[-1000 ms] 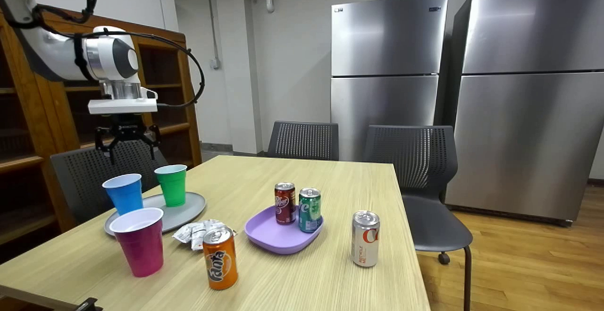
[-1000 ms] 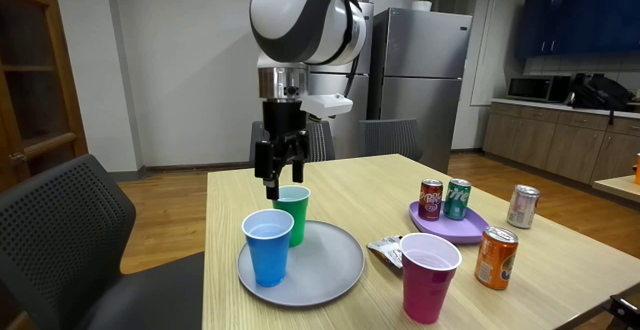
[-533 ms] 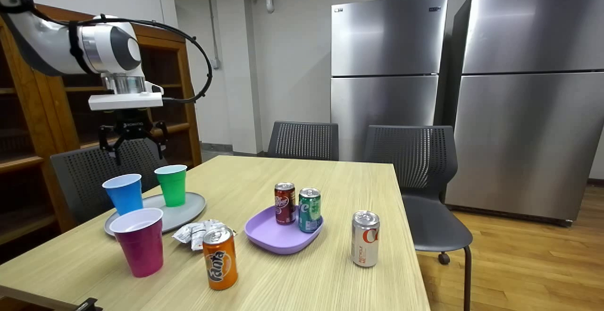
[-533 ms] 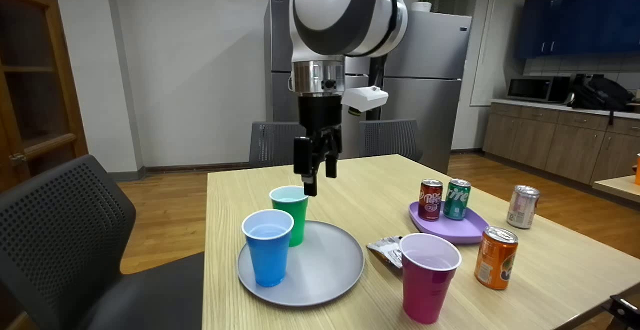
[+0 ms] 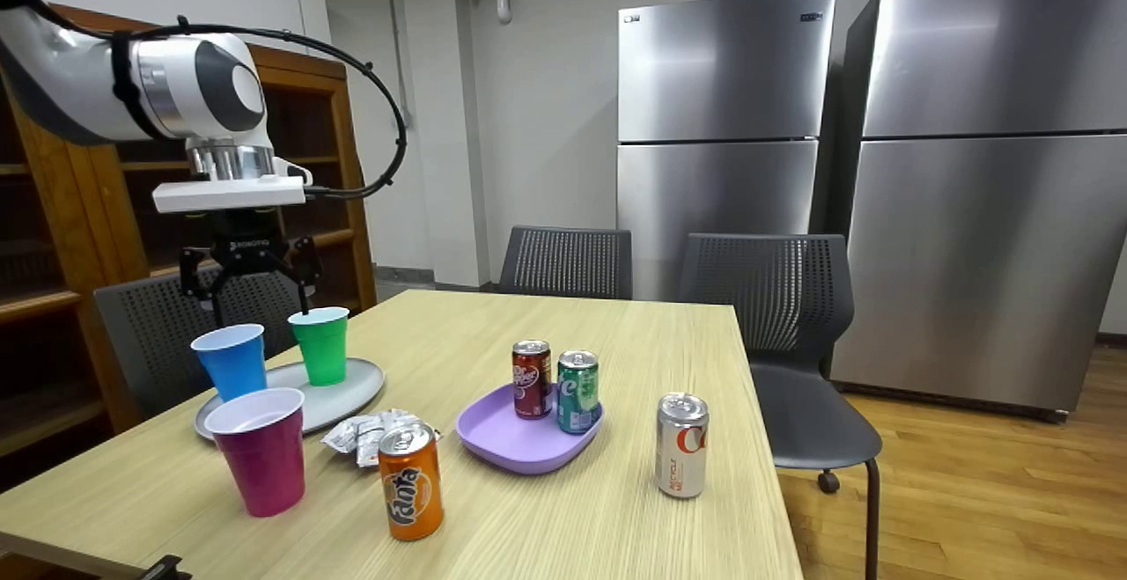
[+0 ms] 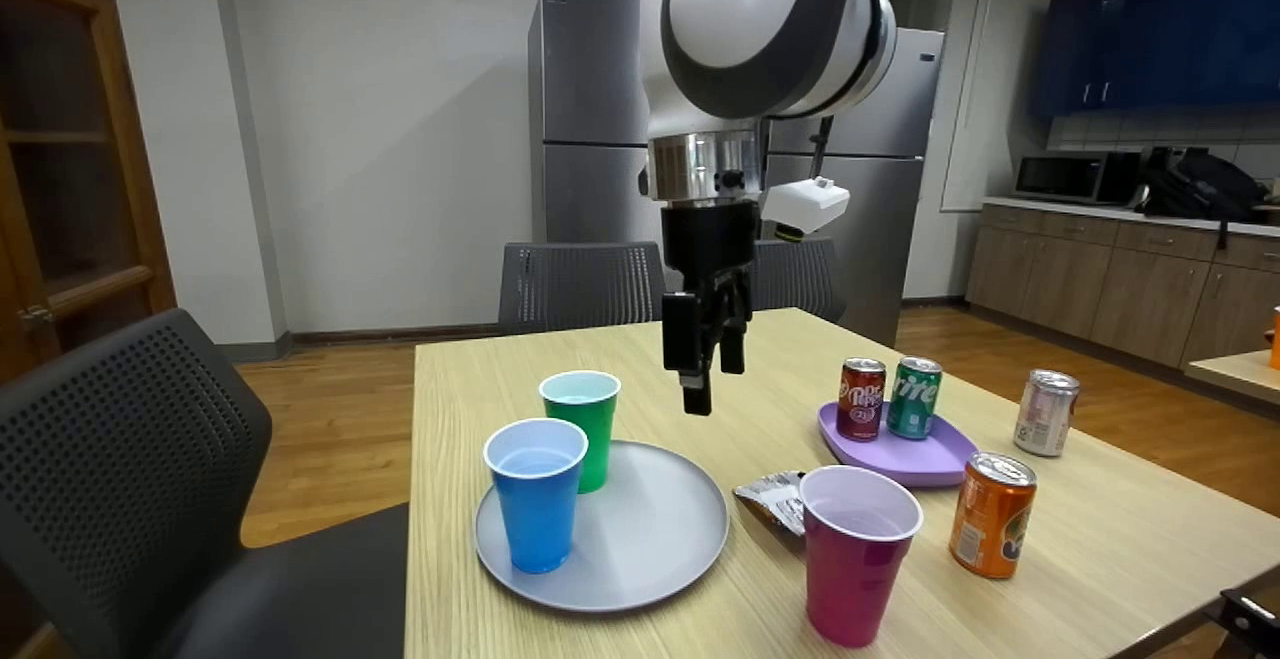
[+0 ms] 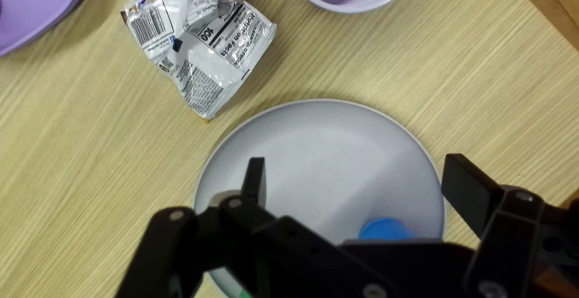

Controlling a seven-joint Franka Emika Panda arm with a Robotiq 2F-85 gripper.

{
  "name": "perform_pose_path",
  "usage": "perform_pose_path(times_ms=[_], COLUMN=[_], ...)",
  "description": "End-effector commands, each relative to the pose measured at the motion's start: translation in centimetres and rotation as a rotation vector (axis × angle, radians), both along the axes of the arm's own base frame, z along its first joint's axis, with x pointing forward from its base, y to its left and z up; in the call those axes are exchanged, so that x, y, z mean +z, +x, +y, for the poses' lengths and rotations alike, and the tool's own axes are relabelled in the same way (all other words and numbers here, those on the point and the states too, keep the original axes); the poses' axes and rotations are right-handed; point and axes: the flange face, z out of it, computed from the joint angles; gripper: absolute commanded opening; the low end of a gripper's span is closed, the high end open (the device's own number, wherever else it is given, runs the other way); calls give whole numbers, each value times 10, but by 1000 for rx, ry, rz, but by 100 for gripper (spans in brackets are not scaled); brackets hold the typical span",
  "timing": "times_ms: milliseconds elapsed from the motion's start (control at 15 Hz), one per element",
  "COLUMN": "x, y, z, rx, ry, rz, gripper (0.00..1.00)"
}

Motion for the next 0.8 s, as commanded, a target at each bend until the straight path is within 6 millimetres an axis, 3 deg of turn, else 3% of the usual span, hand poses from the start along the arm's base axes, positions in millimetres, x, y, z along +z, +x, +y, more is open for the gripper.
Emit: perform_pose_path(times_ms=[0, 133, 267, 733], x=[3, -3, -11, -15], y=[-24, -28, -19, -23], z=[-17, -24, -16, -19], rx=[-25, -30, -13, -10], ry=[-18, -37, -25, -41], rz=[11, 15, 34, 19], gripper=[100, 100, 100, 100])
